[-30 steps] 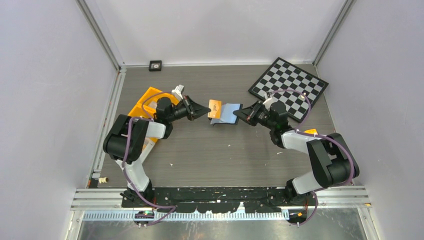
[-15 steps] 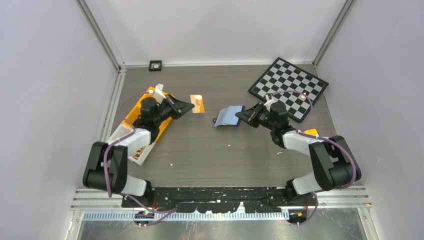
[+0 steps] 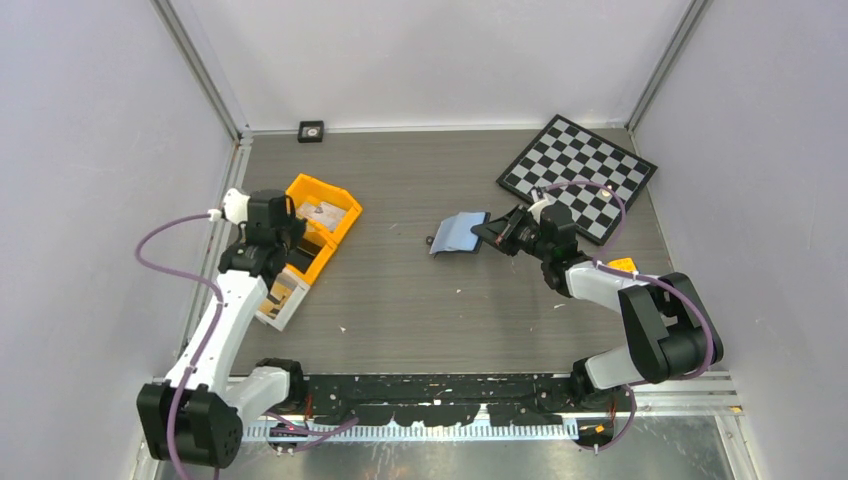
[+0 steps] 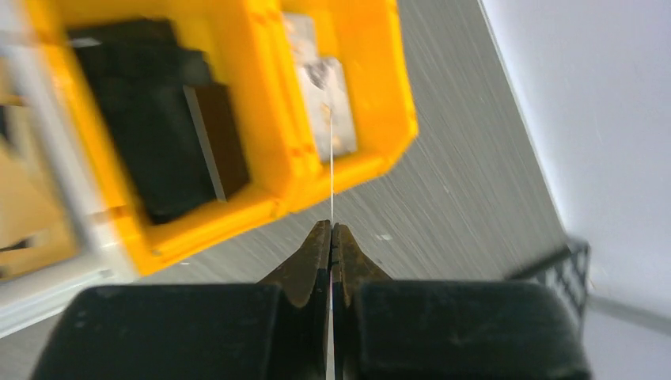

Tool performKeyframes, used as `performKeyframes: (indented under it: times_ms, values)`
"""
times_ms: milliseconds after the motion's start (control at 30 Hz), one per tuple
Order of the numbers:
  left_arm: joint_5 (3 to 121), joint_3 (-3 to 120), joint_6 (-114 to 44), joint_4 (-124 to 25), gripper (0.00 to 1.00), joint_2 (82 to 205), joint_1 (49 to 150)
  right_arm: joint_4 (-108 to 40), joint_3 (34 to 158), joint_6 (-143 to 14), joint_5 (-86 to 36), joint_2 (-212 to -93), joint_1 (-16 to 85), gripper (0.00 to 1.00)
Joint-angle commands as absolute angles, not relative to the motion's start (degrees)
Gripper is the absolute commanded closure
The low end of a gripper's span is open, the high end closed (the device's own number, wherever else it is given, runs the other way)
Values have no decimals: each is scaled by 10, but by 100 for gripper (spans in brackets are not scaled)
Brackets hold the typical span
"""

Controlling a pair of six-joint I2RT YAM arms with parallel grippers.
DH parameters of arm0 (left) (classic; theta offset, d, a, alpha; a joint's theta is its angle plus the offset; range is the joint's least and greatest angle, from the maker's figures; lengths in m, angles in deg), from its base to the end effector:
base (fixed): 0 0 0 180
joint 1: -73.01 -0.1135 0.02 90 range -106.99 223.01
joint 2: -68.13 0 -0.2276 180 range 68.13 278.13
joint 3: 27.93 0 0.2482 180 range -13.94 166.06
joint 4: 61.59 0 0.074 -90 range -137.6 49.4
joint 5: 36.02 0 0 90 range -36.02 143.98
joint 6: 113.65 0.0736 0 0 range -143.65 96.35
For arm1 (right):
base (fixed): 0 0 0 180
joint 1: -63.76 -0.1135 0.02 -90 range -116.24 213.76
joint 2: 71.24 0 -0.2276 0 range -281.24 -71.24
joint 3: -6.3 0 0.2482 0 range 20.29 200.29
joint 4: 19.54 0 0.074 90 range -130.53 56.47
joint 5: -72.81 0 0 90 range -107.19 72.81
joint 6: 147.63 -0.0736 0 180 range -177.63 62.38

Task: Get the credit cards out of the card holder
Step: Place the credit card in the storage box.

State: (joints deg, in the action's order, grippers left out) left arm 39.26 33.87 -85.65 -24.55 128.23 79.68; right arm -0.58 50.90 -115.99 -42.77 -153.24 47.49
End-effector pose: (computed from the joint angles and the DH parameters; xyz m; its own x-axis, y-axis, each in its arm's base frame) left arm 0.2734 -0.0131 0.2342 -0.1871 -0.8379 -0.5127 -0.5512 0.5216 -0.6512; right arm 0.2970 0.1198 0.1437 -0.7092 0.5930 -0.3814 -0.0803 0.4695 0.8793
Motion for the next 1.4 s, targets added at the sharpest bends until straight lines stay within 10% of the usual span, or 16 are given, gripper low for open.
performKeyframes:
  times_ms: [0,833,1033,1367]
  values:
    - [194,385,-886,-46,100,1261,798,31,524,-1159,-429,-1512,477,99]
    - [6,442,-1007,152,100,1384,807,7,525,-1133,-415,-1502,477,100]
    - [10,459,-1019,175,52,1387,807,10,525,-1135,-416,-1504,477,99]
    - [249,364,-765,-127,42,1273,807,23,529,-1146,-430,-1513,477,100]
